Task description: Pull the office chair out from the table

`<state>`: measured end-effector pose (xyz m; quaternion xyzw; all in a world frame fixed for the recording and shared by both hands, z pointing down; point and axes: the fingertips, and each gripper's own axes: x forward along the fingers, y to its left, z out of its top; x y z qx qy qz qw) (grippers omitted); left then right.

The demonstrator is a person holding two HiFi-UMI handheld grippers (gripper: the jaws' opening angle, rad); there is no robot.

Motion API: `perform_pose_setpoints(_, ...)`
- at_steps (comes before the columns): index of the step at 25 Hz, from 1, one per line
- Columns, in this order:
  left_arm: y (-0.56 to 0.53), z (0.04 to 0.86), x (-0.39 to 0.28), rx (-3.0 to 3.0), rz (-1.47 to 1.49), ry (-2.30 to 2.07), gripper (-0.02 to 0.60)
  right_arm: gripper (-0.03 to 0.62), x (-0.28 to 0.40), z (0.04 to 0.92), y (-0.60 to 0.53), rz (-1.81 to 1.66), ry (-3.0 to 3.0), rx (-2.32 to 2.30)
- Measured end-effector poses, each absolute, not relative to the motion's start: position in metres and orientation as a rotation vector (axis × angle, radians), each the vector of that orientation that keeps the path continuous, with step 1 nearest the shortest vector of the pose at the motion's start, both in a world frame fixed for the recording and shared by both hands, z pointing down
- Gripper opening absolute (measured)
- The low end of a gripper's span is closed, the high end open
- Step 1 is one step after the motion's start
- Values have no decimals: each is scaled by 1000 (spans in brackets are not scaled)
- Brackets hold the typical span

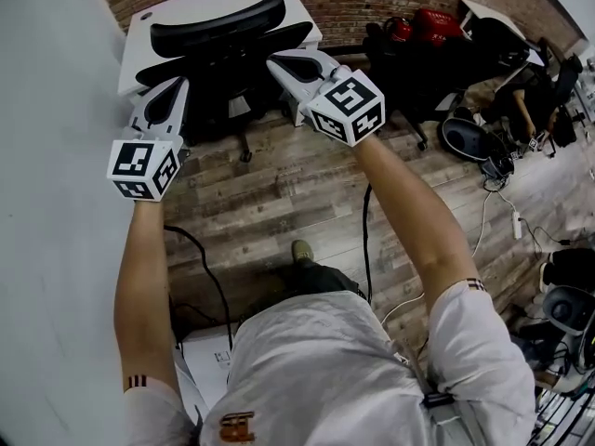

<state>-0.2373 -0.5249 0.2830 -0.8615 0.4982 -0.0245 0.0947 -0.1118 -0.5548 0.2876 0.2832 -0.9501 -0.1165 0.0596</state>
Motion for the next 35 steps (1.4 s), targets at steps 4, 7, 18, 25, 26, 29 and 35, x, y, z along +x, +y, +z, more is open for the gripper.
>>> perform_pose_setpoints(4,-551,290,-243,-2520,-138,1490,5,3,-107,297,-585,-393,-2824,829)
perform_pose_setpoints(7,-571,298,-246,-2495,-202,1508,11,3,-103,304,-606,-428,-2787,802)
perform_pose_setpoints(18,-619,335,-263,-2405,-565,1548,85,81,-79,331,-670,-532,-2641,639)
perform_pose_setpoints(25,-641,364,-285,-2358,-814,1497,164,147,-79,356,-696,-539,-2507,552)
perform_pose_setpoints(26,-645,368,-291,-2346,-849,1486,174,156,-79,360,-700,-545,-2481,546)
perform_pose_setpoints(29,-656,379,-308,-2313,-955,1464,192,179,-79,372,-712,-560,-2409,528)
perform_pose_setpoints(35,-675,397,-337,-2250,-1156,1399,228,233,-76,392,-739,-589,-2278,492)
